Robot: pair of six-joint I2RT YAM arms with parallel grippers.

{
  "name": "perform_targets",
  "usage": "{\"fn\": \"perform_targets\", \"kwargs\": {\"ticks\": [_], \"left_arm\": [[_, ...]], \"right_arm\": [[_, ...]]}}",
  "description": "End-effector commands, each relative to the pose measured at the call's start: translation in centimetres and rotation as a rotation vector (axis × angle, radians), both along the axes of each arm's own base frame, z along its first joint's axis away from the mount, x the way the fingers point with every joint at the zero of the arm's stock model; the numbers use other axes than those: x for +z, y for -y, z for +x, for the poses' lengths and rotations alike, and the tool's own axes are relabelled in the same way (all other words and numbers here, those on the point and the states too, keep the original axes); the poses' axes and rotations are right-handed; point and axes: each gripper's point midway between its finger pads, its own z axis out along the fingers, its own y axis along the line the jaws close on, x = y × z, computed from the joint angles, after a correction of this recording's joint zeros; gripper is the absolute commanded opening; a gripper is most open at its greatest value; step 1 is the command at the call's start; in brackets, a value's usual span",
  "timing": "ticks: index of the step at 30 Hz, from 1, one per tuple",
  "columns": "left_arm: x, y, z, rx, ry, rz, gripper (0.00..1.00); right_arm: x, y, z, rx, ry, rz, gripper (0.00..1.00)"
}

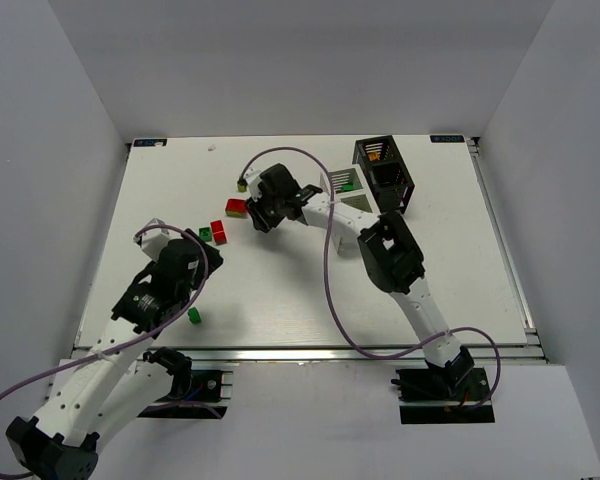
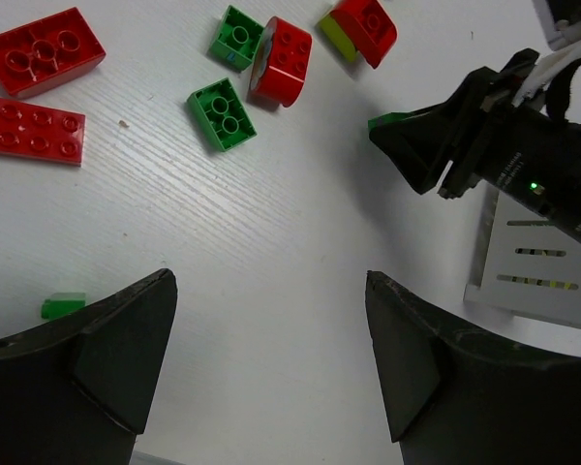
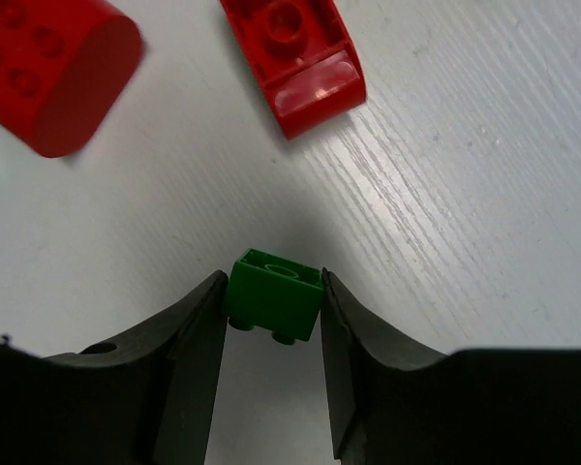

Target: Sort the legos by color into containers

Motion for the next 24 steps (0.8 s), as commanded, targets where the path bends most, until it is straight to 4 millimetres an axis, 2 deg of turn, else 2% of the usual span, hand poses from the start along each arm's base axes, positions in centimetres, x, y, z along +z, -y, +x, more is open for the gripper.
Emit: {"fn": "perform_targets", "kwargs": {"ticks": [1, 3, 4, 5, 6, 7, 8, 9, 11, 12, 14, 15, 17, 20, 24], "left_arm": [[-0.1, 0.8, 0.6, -0.017, 0.023, -0.038, 0.88], [-0.6, 1.3, 0.6, -0.033, 0.014, -0.051, 0.88], [-0.5, 1.5, 0.9, -0.038, 0.023, -0.06, 0.88], [-0.7, 1.8, 1.0, -0.046, 0.018, -0.062, 0.88], [-0.7, 2.0, 1.2, -0.05, 0.024, -0.071, 0.88], [-0.7, 2.2, 1.3, -0.056, 0.024, -0.074, 0.88], [-0.7, 2.3, 1.4, -0.06, 0.024, -0.073, 0.88], [-0.7, 2.5, 1.6, -0.066, 0.025, -0.079, 0.88], [-0.7, 2.8, 1.7, -0.075, 0.022, -0.081, 0.88], [-0.7, 3.0, 1.9, -0.08, 0.023, -0.086, 0.88], [-0.9, 3.1, 1.8, -0.087, 0.02, -0.091, 0.88], [-1.0, 3.3, 1.9, -0.092, 0.02, -0.095, 0.88], [-1.2, 3.5, 1.9, -0.098, 0.021, -0.11, 0.88], [-1.3, 3.9, 1.9, -0.105, 0.022, -0.129, 0.88], [-1.2, 4.1, 1.9, -0.107, 0.024, -0.144, 0.88]], "right_arm": [[11.9, -0.8, -0.7, 0.116, 0.136, 0.191, 0.0], [14.6, 0.1, -1.3, 0.174, 0.175, 0.228, 0.0], [17.0, 0.8, -2.8, 0.235, 0.191, 0.277, 0.0], [18.2, 2.0, -2.8, 0.256, 0.209, 0.295, 0.0], [21.2, 2.7, -4.2, 0.335, 0.247, 0.343, 0.0], [20.9, 3.6, -4.7, 0.354, 0.237, 0.346, 0.0], [21.5, 4.4, -4.8, 0.36, 0.246, 0.354, 0.0], [23.1, 5.9, -4.6, 0.359, 0.267, 0.372, 0.0], [22.8, 7.7, -4.1, 0.324, 0.254, 0.361, 0.0], [23.6, 9.5, -3.2, 0.281, 0.268, 0.362, 0.0], [23.5, 11.3, -2.2, 0.224, 0.262, 0.361, 0.0], [23.3, 13.3, -1.1, 0.169, 0.262, 0.351, 0.0], [23.1, 15.9, 0.6, 0.084, 0.248, 0.35, 0.0], [22.4, 18.9, 2.8, -0.038, 0.22, 0.345, 0.0], [20.9, 20.8, 5.0, -0.147, 0.163, 0.341, 0.0]]}}
